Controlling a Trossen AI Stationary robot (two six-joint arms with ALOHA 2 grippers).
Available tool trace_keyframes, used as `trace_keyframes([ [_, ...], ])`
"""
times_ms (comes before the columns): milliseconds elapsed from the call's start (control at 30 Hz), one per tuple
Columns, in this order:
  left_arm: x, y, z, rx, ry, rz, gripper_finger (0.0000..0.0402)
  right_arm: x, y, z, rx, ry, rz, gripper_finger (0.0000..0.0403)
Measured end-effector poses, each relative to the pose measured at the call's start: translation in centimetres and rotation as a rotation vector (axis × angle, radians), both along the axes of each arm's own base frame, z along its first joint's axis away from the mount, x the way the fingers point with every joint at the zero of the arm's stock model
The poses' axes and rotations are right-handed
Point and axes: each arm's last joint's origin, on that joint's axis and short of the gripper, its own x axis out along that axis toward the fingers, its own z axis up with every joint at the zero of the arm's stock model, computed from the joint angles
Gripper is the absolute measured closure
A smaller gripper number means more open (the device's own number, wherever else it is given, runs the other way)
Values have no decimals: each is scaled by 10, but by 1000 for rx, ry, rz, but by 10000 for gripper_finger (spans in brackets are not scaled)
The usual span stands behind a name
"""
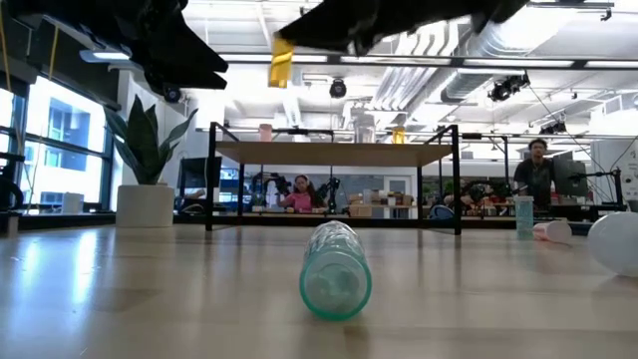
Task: Pick and place medicine bottles onto shelf by color
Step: Put the top orange pill bottle aligned with the other orange pill bottle on the shelf
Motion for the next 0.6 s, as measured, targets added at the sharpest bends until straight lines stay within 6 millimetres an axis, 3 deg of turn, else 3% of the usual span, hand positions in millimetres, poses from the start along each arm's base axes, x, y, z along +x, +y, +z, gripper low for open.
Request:
trace_keyframes([
  [333, 0, 0, 0, -1, 3, -3, 179, -50, -14, 58, -59, -74, -102, 300],
  [600, 0, 0, 0, -3, 3, -6, 179, -112, -46, 60, -13, -177, -255, 300],
])
